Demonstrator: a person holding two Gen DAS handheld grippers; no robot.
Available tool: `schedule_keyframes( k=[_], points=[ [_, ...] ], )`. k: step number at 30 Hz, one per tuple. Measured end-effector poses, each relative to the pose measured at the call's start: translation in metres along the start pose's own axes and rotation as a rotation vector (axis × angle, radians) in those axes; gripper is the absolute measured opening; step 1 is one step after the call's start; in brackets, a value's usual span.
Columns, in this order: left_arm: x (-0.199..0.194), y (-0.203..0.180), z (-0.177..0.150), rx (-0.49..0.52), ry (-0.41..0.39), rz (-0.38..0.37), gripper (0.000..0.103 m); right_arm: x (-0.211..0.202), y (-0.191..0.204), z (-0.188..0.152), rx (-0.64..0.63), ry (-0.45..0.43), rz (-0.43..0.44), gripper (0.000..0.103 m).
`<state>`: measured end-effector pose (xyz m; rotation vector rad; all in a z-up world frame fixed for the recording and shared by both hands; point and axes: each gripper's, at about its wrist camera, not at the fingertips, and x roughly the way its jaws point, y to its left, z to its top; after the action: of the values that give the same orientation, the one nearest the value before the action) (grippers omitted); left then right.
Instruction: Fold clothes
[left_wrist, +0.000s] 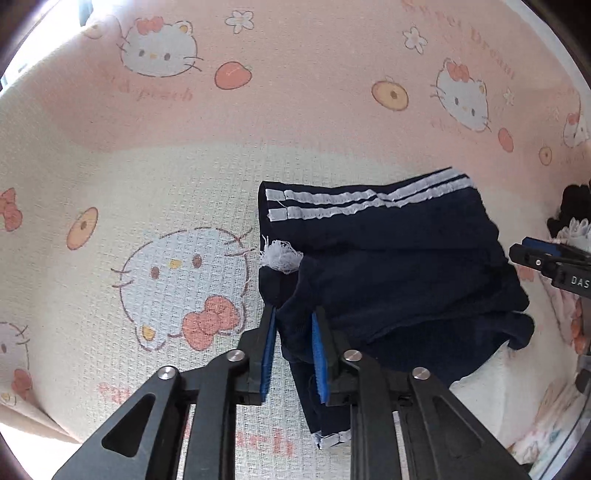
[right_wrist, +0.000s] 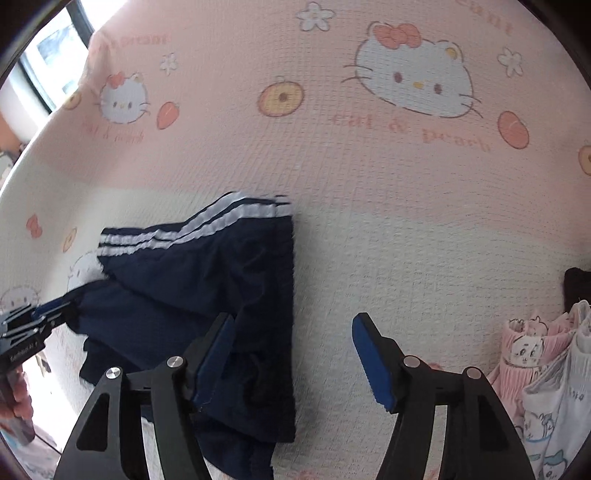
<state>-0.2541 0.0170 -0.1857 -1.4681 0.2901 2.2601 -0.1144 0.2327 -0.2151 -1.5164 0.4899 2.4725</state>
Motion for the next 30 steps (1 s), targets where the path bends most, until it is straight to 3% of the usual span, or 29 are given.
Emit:
schedule_keyframes(
  k=[4, 6, 8, 12, 21, 30],
  points=[
    [-0.005, 0.013, 0.011, -0.072, 0.024, -0.027, 0.036, 0.008, -0.006, 0.015, 0.023, 0.026, -0.009, 0.07],
    [-0.015, 0.028, 0.012, -0.131, 0.009, -0.089, 0.04, 0.013, -0.004, 0.022, 0.014, 0.027, -0.005, 0.07],
    [-0.02, 0.041, 0.014, -0.196, -0.012, -0.144, 0.052, 0.015, -0.001, 0.026, 0.009, 0.04, -0.011, 0.07],
    [-0.031, 0.064, 0.002, -0.255, -0.053, -0.151, 0.054, 0.027, 0.008, 0.033, -0.004, 0.059, -0.018, 0.07],
    [0.001, 0.042, 0.017, -0.169, -0.015, -0.101, 0.054, 0.029, 0.013, 0.045, 0.003, 0.047, 0.004, 0.07],
    [0.018, 0.011, 0.022, -0.008, -0.006, -0.033, 0.054, 0.043, 0.017, 0.05, 0.028, 0.043, 0.042, 0.07]
  ],
)
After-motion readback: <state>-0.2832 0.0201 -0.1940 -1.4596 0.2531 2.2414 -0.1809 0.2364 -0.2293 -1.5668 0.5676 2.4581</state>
